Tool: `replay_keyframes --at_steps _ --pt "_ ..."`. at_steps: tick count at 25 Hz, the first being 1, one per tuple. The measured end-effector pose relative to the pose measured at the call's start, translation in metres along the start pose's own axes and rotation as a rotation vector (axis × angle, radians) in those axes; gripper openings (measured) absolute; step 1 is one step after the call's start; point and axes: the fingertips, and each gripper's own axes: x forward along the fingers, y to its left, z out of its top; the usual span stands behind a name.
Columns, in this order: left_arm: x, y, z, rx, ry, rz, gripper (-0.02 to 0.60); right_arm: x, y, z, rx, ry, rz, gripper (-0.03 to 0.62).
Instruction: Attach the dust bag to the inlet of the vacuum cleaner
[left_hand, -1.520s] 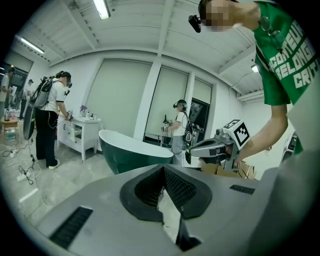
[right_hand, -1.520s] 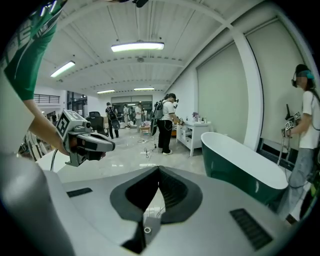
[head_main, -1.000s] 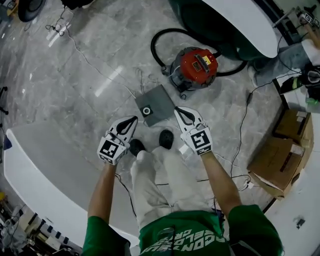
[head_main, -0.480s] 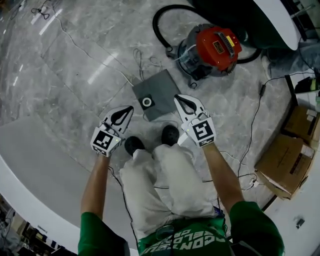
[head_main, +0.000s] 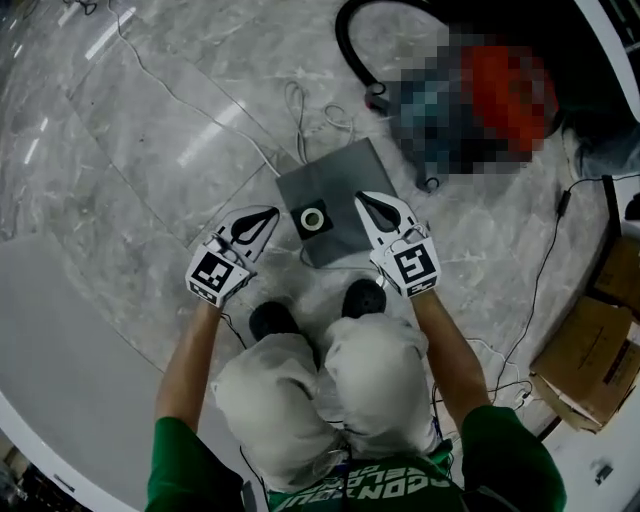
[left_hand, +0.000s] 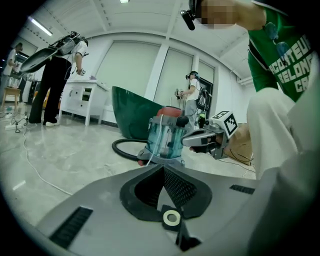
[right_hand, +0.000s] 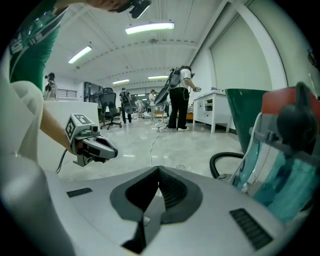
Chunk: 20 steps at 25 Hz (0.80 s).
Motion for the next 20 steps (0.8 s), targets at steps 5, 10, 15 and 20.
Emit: replay_keyframes --at_steps 5,10,15,20 --pt "0.025 0.008 -0.068 0.033 0.000 -0.044 0.005 0.039 0.008 -0.058 0.010 -0.032 0.009 0.008" --pt "0.034 0.005 -0.116 0.034 0.007 -0.064 0.005 0.055 0.030 -0.100 0.012 -0.035 0.012 0.008" --pt "0.035 0.000 -0.131 0.032 0.009 -0.068 0.005 0.063 0.055 -0.119 0.008 -0.020 0.045 0.008" --pt "0.035 -0.005 -0.137 0.031 0.003 -0.065 0.005 0.071 0.083 -0.136 -0.015 0.009 0.095 0.009"
